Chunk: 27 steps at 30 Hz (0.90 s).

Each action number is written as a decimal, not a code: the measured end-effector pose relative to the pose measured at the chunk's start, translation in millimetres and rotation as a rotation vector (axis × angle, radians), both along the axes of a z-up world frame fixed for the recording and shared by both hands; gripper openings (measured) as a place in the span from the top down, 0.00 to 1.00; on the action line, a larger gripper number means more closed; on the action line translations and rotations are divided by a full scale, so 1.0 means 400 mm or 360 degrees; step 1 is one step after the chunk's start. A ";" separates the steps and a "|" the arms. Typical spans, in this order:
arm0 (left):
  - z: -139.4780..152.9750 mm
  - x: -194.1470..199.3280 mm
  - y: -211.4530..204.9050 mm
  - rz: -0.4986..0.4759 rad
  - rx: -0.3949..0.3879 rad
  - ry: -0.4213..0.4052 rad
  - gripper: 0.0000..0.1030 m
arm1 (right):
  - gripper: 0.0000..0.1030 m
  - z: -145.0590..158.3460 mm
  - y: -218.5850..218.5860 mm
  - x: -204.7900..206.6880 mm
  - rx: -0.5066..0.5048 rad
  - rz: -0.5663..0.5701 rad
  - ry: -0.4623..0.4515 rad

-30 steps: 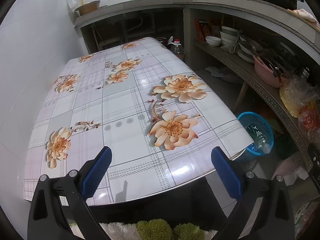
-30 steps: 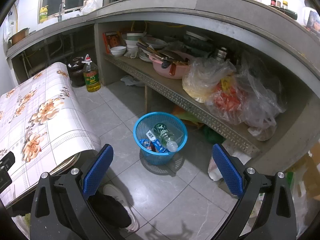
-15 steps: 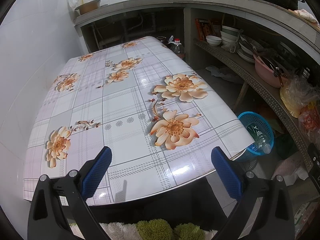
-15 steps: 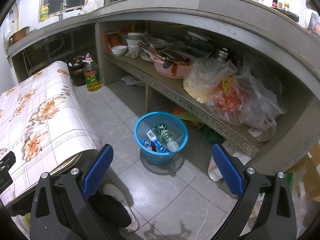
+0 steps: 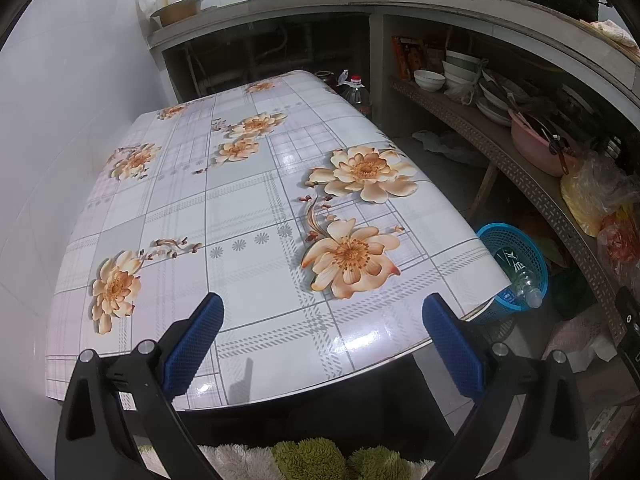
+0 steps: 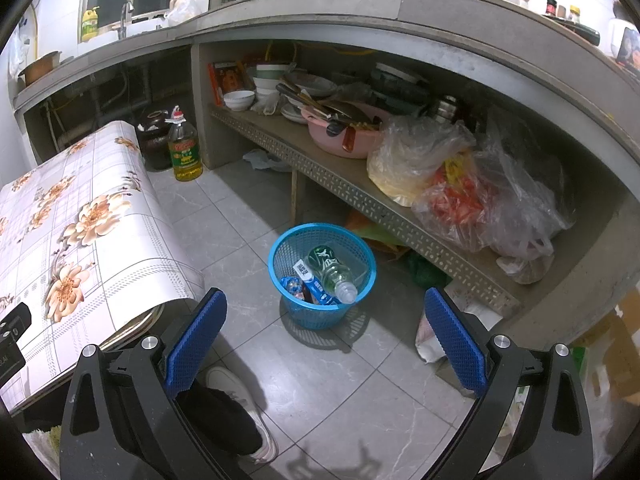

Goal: Collect trash

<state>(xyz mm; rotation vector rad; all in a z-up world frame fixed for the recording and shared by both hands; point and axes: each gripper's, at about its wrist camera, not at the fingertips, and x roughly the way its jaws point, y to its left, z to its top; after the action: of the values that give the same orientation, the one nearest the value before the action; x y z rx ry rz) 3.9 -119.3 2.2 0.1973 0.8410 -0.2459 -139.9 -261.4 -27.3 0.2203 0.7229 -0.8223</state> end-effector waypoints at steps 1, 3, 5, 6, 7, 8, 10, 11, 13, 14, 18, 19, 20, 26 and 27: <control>0.000 0.001 -0.001 -0.0001 0.0001 0.0000 0.05 | 0.08 0.000 0.000 0.001 0.0000 0.0000 -0.0001; 0.000 0.000 0.000 -0.0002 0.0001 0.0002 0.05 | 0.08 0.000 0.001 0.003 0.0001 0.0000 0.0001; -0.001 0.001 0.000 -0.0001 0.0001 0.0002 0.05 | 0.08 0.000 -0.001 0.003 0.0004 0.0003 0.0002; -0.002 0.000 0.001 -0.0001 0.0002 0.0003 0.05 | 0.08 -0.001 -0.003 0.002 0.0006 0.0006 0.0003; -0.001 0.001 -0.001 -0.0001 0.0000 0.0003 0.05 | 0.08 -0.001 -0.002 -0.001 0.0008 0.0005 0.0003; -0.003 0.000 0.001 0.0000 0.0000 0.0004 0.05 | 0.08 -0.001 -0.005 0.001 0.0007 0.0008 0.0004; -0.003 -0.001 0.001 0.0001 0.0001 0.0004 0.05 | 0.08 -0.001 -0.004 0.001 0.0006 0.0007 0.0003; -0.003 0.000 0.000 0.0001 -0.0001 0.0003 0.05 | 0.08 -0.001 -0.004 0.001 0.0007 0.0009 0.0003; -0.002 0.001 0.000 -0.0001 0.0002 0.0004 0.05 | 0.08 -0.001 -0.005 0.001 0.0007 0.0011 0.0004; -0.002 0.001 0.000 -0.0001 0.0001 0.0004 0.05 | 0.08 0.000 -0.005 0.002 0.0005 0.0011 0.0005; -0.006 0.000 0.002 0.0001 0.0002 0.0007 0.05 | 0.08 -0.001 -0.004 0.001 0.0004 0.0013 0.0010; -0.006 0.000 0.002 0.0001 0.0001 0.0007 0.05 | 0.08 0.000 -0.003 0.004 0.0003 0.0011 0.0010; -0.006 -0.001 0.003 0.0002 0.0001 0.0006 0.05 | 0.08 0.000 -0.003 0.002 0.0001 0.0011 0.0013; -0.007 0.001 0.003 0.0000 0.0001 0.0009 0.05 | 0.08 -0.003 -0.018 0.000 -0.0010 0.0024 0.0034; -0.009 -0.001 0.005 0.0000 0.0001 0.0012 0.05 | 0.08 -0.004 -0.019 -0.003 -0.0014 0.0023 0.0040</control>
<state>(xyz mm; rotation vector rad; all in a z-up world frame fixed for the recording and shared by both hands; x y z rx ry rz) 3.6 -117.5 -1.4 0.1972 0.8488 -0.2463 -141.2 -268.9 -29.0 0.1968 0.7437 -0.8159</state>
